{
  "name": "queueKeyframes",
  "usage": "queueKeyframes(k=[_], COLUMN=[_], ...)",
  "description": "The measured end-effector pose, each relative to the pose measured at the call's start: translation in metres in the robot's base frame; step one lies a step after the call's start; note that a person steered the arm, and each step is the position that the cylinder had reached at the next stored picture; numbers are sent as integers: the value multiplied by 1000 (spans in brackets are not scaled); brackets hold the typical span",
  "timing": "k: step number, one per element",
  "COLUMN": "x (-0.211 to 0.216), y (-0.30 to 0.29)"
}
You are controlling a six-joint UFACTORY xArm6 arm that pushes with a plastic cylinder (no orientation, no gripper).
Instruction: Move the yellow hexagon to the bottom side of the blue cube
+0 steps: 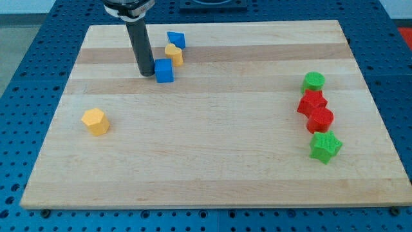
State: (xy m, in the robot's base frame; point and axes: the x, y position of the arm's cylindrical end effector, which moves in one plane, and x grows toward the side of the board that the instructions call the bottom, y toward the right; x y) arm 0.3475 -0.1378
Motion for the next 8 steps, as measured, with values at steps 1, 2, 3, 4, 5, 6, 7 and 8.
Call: queueKeyframes(k=[1,2,3,4,5,6,7,8], x=[-8,-4,14,19,19,19,19,34], y=[18,17,-14,-39,-64,-86,-106,-125])
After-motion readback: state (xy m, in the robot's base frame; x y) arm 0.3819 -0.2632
